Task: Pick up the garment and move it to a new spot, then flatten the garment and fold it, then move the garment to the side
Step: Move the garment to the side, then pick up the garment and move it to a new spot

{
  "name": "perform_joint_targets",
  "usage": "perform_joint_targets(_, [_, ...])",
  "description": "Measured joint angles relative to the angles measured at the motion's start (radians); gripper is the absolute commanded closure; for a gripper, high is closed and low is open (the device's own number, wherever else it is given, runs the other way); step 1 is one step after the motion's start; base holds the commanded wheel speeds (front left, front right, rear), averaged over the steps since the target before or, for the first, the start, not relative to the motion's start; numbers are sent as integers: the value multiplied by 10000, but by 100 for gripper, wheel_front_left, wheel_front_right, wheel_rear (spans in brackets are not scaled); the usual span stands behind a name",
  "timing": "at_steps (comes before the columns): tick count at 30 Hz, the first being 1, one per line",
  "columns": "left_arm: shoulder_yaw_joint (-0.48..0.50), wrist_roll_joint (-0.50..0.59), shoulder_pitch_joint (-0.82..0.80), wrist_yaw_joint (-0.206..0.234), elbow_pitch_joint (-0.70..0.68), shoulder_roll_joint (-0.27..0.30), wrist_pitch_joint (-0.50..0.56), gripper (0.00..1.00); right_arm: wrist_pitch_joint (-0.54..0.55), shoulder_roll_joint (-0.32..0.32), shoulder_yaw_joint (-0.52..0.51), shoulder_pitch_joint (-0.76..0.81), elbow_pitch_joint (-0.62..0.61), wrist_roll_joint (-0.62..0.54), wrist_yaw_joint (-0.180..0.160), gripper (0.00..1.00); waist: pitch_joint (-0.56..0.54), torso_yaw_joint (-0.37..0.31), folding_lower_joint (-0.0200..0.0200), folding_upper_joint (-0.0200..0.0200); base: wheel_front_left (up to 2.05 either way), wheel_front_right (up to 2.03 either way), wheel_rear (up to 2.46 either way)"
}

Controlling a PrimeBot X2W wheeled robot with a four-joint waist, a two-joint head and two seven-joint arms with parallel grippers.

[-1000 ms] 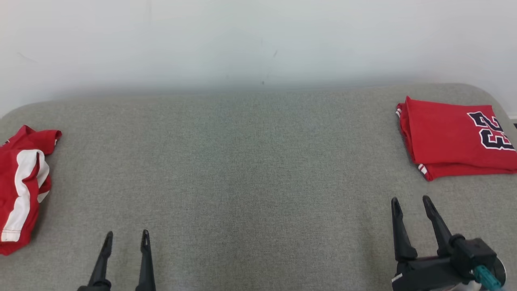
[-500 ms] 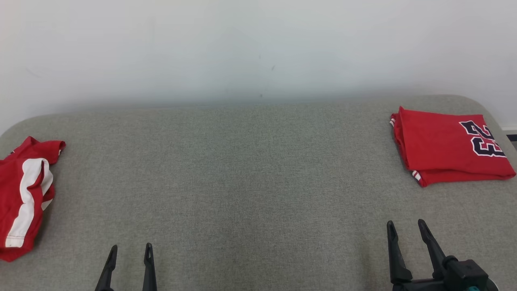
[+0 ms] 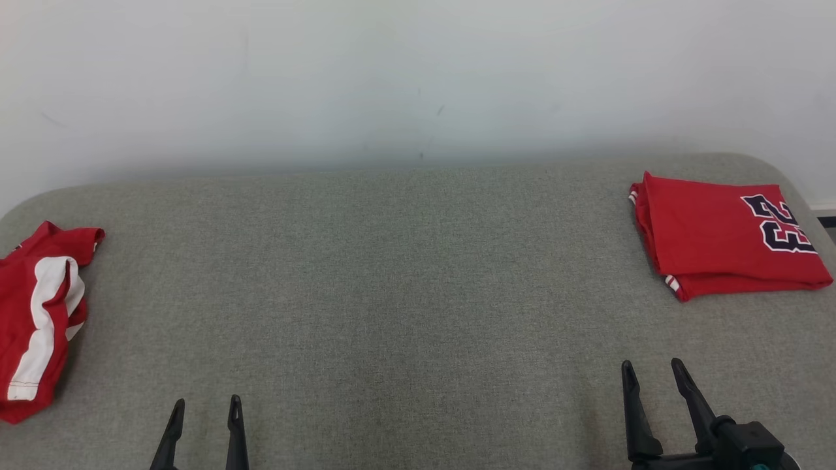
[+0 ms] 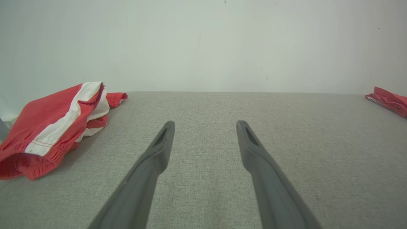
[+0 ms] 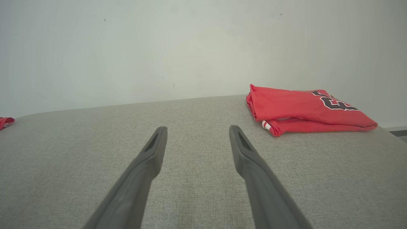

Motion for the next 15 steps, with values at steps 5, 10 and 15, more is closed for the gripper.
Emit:
perform_joint_targets(5, [69, 2, -1, -69, 23, 0, 0, 0, 0, 4, 17, 0, 10, 0, 0, 0, 12, -7, 0, 0, 0, 0, 0])
perform_joint_targets(10, [130, 2, -7, -75, 52, 0, 0, 0, 0, 8, 31, -1, 25, 4, 0, 0, 22, -3, 0, 0, 0, 0, 0])
perform_joint_targets(15, [142, 2, -30, -90, 105, 0, 0, 0, 0, 8, 23, -1, 44, 23, 0, 0, 14, 97, 0, 0, 0, 0, 0])
